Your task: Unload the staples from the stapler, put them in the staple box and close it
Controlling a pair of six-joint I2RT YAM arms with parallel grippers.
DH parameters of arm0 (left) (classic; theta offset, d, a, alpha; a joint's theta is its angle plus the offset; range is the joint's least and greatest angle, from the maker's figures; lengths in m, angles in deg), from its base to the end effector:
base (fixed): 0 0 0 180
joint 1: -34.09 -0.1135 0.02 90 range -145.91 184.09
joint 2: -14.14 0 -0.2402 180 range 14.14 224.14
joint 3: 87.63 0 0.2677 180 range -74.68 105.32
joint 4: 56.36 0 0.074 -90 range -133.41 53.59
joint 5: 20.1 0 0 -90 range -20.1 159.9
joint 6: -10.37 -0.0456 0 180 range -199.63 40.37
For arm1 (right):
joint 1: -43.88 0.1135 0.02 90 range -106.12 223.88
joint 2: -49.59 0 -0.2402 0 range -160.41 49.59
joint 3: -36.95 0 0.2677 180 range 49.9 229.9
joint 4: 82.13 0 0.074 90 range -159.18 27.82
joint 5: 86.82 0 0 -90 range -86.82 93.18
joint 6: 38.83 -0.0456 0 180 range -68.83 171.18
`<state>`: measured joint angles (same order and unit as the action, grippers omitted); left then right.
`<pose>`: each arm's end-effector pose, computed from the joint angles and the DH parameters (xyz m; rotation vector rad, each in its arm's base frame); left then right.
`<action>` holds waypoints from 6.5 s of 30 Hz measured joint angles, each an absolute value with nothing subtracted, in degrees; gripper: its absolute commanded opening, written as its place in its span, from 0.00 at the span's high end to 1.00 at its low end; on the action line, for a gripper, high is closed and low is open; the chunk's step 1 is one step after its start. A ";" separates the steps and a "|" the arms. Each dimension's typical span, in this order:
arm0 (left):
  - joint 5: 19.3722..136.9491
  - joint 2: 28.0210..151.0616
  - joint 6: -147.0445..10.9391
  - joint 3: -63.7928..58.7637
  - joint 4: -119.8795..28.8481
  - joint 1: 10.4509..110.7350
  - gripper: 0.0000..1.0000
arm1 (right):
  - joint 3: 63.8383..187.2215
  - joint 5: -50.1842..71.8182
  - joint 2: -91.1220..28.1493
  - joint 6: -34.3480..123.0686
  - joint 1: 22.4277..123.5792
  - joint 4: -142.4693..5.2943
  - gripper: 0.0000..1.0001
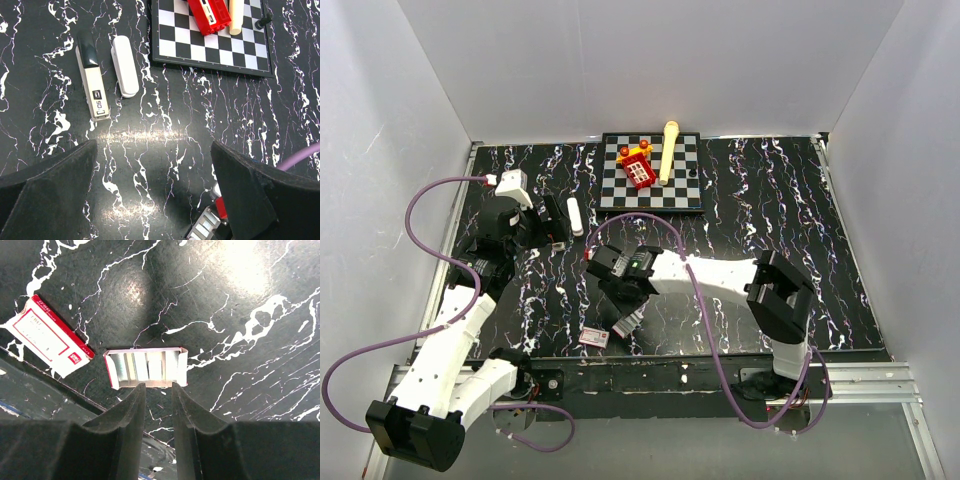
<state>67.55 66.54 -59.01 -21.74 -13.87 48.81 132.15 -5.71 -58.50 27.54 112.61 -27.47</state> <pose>0.2310 -0.0587 0.3083 -0.1330 2.0894 -0.3334 0.1520 0.3711 0.1721 -1.0153 2.5556 0.2457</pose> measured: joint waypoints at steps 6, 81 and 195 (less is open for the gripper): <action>68.12 66.54 -59.03 -21.87 -13.92 48.81 0.03 | 132.24 -6.12 -57.19 27.54 111.69 -27.14 0.65; 67.62 66.19 -58.57 -25.58 -12.01 45.78 1.00 | 148.87 15.80 -76.88 36.30 115.71 -27.88 0.99; 71.81 64.22 -58.40 -26.43 -12.60 44.64 0.35 | 131.98 -9.14 -63.40 30.07 108.63 -26.03 0.57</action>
<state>71.81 64.22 -58.40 -26.43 -12.60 44.64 131.98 -9.14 -63.40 30.07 108.63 -26.03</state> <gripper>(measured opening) 0.647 0.436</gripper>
